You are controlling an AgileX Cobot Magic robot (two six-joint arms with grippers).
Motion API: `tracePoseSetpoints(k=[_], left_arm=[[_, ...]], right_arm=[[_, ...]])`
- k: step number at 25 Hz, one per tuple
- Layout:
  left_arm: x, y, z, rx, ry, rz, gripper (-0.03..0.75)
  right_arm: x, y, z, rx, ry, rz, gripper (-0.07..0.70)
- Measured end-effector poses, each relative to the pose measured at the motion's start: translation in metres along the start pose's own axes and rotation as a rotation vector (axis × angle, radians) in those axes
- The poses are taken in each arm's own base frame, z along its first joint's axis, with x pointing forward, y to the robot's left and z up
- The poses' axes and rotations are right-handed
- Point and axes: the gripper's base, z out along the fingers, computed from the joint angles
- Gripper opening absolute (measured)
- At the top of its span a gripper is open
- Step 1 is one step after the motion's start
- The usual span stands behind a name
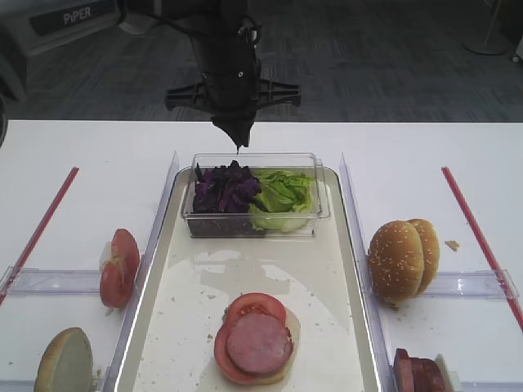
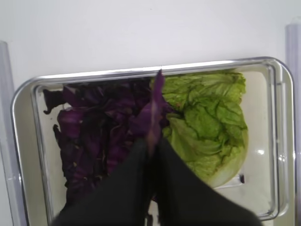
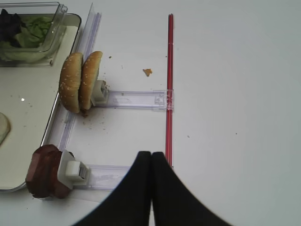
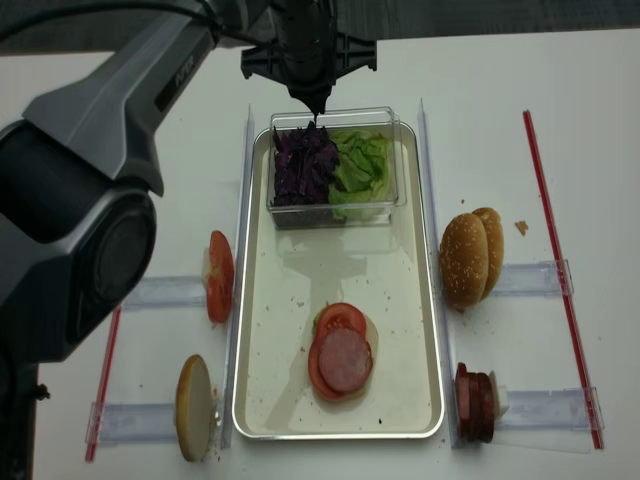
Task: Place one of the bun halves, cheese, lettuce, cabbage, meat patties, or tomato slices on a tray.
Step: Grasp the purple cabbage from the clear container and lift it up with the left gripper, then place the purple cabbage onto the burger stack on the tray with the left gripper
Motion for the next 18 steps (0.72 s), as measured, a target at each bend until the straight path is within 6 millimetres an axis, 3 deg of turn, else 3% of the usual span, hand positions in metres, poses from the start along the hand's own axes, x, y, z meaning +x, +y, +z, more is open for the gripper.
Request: tracePoseSetpoints(k=[8,13,18], left_arm=[[0.025,-0.035,-0.004,0.032,0.03,0.036,-0.004],[0.048,-0.032,-0.005,-0.023,0.08,0.043,-0.004],[0.067,-0.025,-0.03,-0.017,0.097,0.03,-0.004]], right_arm=[[0.0,0.0,0.0,0.0,0.0,0.0,0.364],[0.0,0.0,0.0,0.0,0.0,0.0,0.364],[0.0,0.0,0.0,0.0,0.0,0.0,0.364]])
